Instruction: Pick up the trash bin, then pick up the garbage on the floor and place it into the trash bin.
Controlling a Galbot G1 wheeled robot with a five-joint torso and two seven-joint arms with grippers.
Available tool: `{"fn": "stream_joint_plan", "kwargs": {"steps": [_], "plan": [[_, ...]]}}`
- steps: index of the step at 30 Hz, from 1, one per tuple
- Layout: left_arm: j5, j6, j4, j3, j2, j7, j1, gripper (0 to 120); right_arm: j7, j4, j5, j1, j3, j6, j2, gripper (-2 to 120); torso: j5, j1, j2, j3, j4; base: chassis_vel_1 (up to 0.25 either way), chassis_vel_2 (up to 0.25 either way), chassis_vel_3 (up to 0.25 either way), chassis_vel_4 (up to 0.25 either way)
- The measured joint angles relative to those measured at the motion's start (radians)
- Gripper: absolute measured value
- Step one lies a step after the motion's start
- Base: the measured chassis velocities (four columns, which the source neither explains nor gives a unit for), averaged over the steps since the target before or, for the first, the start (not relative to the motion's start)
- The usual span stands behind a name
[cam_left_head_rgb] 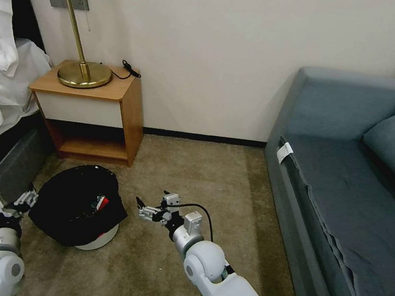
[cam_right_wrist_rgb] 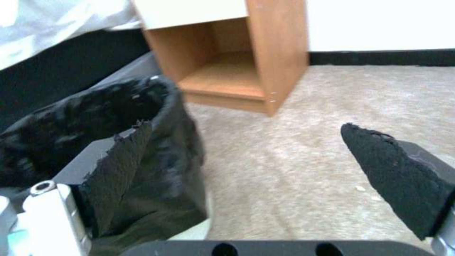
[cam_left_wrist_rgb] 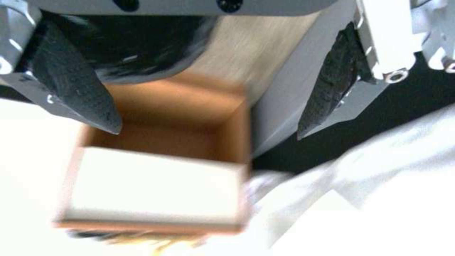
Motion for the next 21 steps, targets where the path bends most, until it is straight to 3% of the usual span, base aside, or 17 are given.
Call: {"fn": "stream_joint_plan", "kwargs": {"steps": [1, 2, 4, 5, 6, 7, 8, 9, 10, 14, 15, 21], "plan": [[0.164, -0.094, 0.000, -0.013, 0.009, 0.065, 0.014, 100, 0.002, -0.011, 0.000, -0.014, 0.021, 0.010, 0.004, 100, 0.0000, 0.000, 0.000, 0.000, 0.0001, 0.000, 0.000, 0.000, 0.000], [0.164, -0.094, 0.000, -0.013, 0.009, 0.065, 0.014, 100, 0.002, -0.011, 0.000, -0.014, 0.021, 0.010, 0.004, 100, 0.0000, 0.000, 0.000, 0.000, 0.0001, 0.000, 0.000, 0.000, 0.000], [0.271, -0.171, 0.005, -0.017, 0.021, 0.157, 0.025, 100, 0.006, -0.019, 0.001, -0.020, 0.040, 0.016, 0.009, 100, 0.0000, 0.000, 0.000, 0.000, 0.0002, 0.000, 0.000, 0.000, 0.000], [0.271, -0.171, 0.005, -0.017, 0.021, 0.157, 0.025, 100, 0.006, -0.019, 0.001, -0.020, 0.040, 0.016, 0.009, 100, 0.0000, 0.000, 0.000, 0.000, 0.0002, 0.000, 0.000, 0.000, 0.000], [0.339, -0.239, 0.009, -0.006, 0.040, 0.250, 0.035, 100, 0.016, -0.032, 0.001, -0.023, 0.061, 0.025, 0.017, 100, 0.0001, 0.000, 0.000, 0.000, -0.0001, 0.000, 0.000, 0.000, 0.000], [0.379, -0.277, 0.015, 0.008, 0.054, 0.294, 0.038, 100, 0.023, -0.046, 0.000, -0.023, 0.076, 0.032, 0.024, 100, 0.0000, 0.000, 0.000, 0.000, 0.0005, 0.000, 0.000, 0.000, 0.000], [0.379, -0.277, 0.015, 0.008, 0.054, 0.294, 0.038, 100, 0.023, -0.046, 0.000, -0.023, 0.076, 0.032, 0.024, 100, 0.0000, 0.000, 0.000, 0.000, 0.0005, 0.000, 0.000, 0.000, 0.000], [0.424, -0.327, 0.021, 0.035, 0.074, 0.350, 0.038, 100, 0.038, -0.069, -0.005, -0.022, 0.101, 0.043, 0.035, 100, 0.0001, 0.000, 0.000, 0.000, 0.0000, 0.000, 0.000, 0.000, 0.000], [0.424, -0.327, 0.021, 0.035, 0.074, 0.350, 0.038, 100, 0.038, -0.069, -0.005, -0.022, 0.101, 0.043, 0.035, 100, 0.0001, 0.000, 0.000, 0.000, 0.0000, 0.000, 0.000, 0.000, 0.000], [0.466, -0.389, 0.022, 0.120, 0.091, 0.439, 0.042, 100, 0.071, -0.114, -0.061, -0.051, 0.213, 0.070, 0.073, 100, 0.0000, 0.000, 0.000, 0.000, 0.0000, 0.000, 0.000, 0.000, 0.000], [0.466, -0.389, 0.022, 0.120, 0.091, 0.439, 0.042, 100, 0.071, -0.114, -0.061, -0.051, 0.213, 0.070, 0.073, 100, 0.0000, 0.000, 0.000, 0.000, 0.0000, 0.000, 0.000, 0.000, 0.000], [0.481, -0.368, 0.017, 0.192, 0.042, 0.449, 0.011, 100, 0.075, -0.146, -0.133, -0.082, 0.297, 0.098, 0.105, 100, 0.0001, 0.000, 0.000, 0.000, 0.0000, 0.000, 0.000, 0.000, 0.000]]}}
